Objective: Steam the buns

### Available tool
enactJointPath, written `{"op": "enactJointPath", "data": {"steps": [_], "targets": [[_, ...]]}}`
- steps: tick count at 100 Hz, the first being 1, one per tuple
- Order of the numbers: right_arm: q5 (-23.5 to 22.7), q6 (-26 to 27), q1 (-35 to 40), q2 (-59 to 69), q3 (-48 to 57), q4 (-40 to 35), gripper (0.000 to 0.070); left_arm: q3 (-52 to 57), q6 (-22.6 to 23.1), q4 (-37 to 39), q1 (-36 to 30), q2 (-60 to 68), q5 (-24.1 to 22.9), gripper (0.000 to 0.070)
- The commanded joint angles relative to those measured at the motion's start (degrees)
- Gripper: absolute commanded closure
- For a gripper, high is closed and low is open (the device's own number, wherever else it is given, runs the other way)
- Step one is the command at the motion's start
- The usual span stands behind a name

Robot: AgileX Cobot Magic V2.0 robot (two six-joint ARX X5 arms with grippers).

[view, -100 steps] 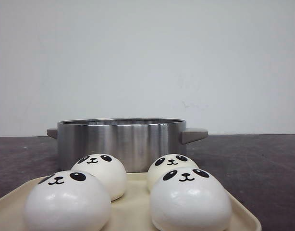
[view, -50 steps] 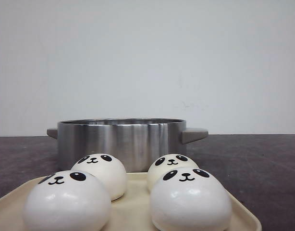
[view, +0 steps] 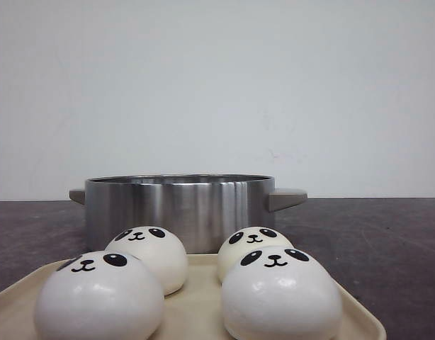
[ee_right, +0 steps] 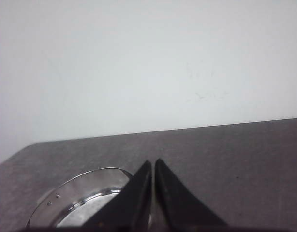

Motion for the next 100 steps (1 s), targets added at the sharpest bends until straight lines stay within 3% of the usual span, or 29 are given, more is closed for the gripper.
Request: {"op": "enactJointPath", "data": {"steps": [1,15,19,23,26,27,30,35,38,58,73,86,100], "targets": [[-0.13,-3.76,0.13,1.68,3.26,-2.21,0.0696,4.42,6.40,-1.46,-0.57,3.19,0.33,0.0693],[-0.37,-7.28,0.13,3.30,6.45,-4.70,0.0696,9.64,8.83,-4.33,-2.32,8.20,3.15,0.0660],[-1.14,-7.23,0.13,3.30,6.51,-4.26,0.0693,9.84,8.33,-3.89,-2.54,8.79,4.02,0.0592],[-2.45,-7.15,0.13,3.28,6.51,-3.98,0.0664,9.84,7.93,-3.74,-2.69,9.25,4.68,0.0466],[-3.28,-6.95,0.13,3.28,6.51,-3.89,0.0587,9.84,7.93,-3.93,-2.73,9.46,4.66,0.0347],[-3.63,-6.86,0.13,3.28,6.51,-3.91,0.0530,9.84,7.91,-4.09,-2.73,9.57,4.66,0.0282],[-4.13,-6.69,0.13,3.28,6.51,-4.00,0.0413,9.84,7.91,-4.39,-2.73,9.66,4.66,0.0176],[-4.79,-6.14,0.13,3.28,6.51,-4.17,0.0137,9.84,7.74,-4.83,-2.80,9.70,4.66,0.0000],[-4.79,-5.73,0.13,3.28,6.51,-4.22,0.0000,9.84,7.69,-4.94,-2.95,9.70,4.66,0.0000],[-4.83,-5.49,0.13,3.28,6.51,-2.62,0.0000,9.84,7.78,-6.62,-4.81,8.76,4.63,0.0000],[-5.01,-5.55,0.13,3.91,6.56,2.73,0.0000,9.84,7.76,-8.83,-6.47,8.50,4.66,0.0000],[-8.04,-5.40,0.15,9.16,8.52,6.69,0.0000,9.84,7.78,-9.97,-8.09,8.52,4.59,0.0000],[-13.33,-4.20,1.18,21.53,15.67,1.44,0.0000,9.84,7.82,-9.88,-10.23,8.52,4.11,0.0000]]}}
